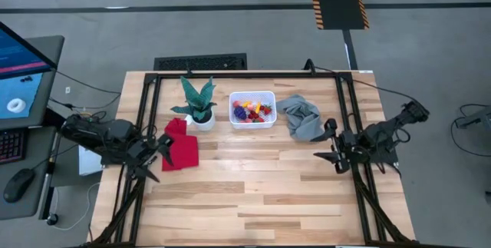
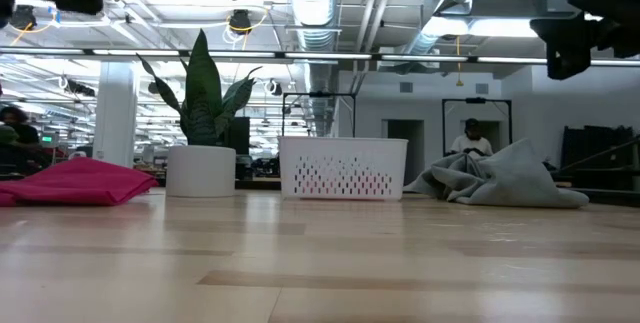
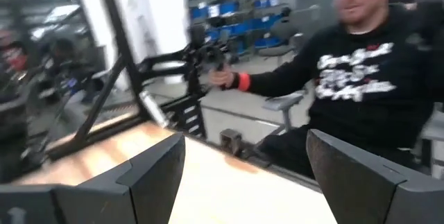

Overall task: Pick and placing Produce into tupperware
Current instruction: Return to Home Position

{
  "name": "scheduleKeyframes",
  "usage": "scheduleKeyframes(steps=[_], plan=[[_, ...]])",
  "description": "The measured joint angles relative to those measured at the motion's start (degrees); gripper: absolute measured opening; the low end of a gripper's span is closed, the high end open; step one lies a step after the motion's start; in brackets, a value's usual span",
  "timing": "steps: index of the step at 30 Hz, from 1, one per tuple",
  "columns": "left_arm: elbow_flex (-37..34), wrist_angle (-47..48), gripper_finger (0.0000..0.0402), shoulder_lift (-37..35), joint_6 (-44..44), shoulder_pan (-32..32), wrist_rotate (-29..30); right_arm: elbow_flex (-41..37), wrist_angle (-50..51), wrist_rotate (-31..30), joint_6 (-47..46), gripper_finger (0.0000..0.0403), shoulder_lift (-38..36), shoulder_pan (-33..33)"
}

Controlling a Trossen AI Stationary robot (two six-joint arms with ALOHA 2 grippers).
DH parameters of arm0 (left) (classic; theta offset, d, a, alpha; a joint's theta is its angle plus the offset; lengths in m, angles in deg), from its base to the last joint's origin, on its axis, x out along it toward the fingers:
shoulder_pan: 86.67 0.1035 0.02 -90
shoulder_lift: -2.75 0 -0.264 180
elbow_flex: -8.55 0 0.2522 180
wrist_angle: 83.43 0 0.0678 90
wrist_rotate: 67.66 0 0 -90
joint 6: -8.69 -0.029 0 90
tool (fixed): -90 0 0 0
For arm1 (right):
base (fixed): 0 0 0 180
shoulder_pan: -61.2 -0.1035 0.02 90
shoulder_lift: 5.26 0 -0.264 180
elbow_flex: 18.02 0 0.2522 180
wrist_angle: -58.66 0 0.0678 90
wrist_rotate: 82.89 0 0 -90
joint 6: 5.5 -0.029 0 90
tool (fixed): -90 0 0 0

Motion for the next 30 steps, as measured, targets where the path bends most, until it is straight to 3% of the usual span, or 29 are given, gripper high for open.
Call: scheduleKeyframes(steps=[4,7,13,22,27,30], plan=[[-1.1,3.6,0.0293,0.0,2.1,0.9,5.4,0.0,0.1,2.1,0.2,0.0255,0.0,3.2],[-3.6,0.7,0.0293,0.0,3.3,2.1,6.7,0.0,0.1,4.4,0.2,0.0255,0.0,6.1],[-7.1,-7.1,0.0293,0.3,3.4,5.8,4.7,0.0,0.4,11.7,-1.3,0.0255,0.0,11.9],[-7.2,-7.1,0.0293,0.6,4.4,15.4,3.4,0.0,2.1,16.7,-1.0,0.0255,0.0,19.3],[-4.2,3.4,0.0293,0.6,5.6,22.8,-3.0,0.3,3.9,22.2,-0.9,0.0255,0.0,24.2],[-3.4,7.4,0.0293,0.6,5.6,26.5,-8.8,0.8,5.3,22.6,0.4,0.0255,0.2,26.6]])
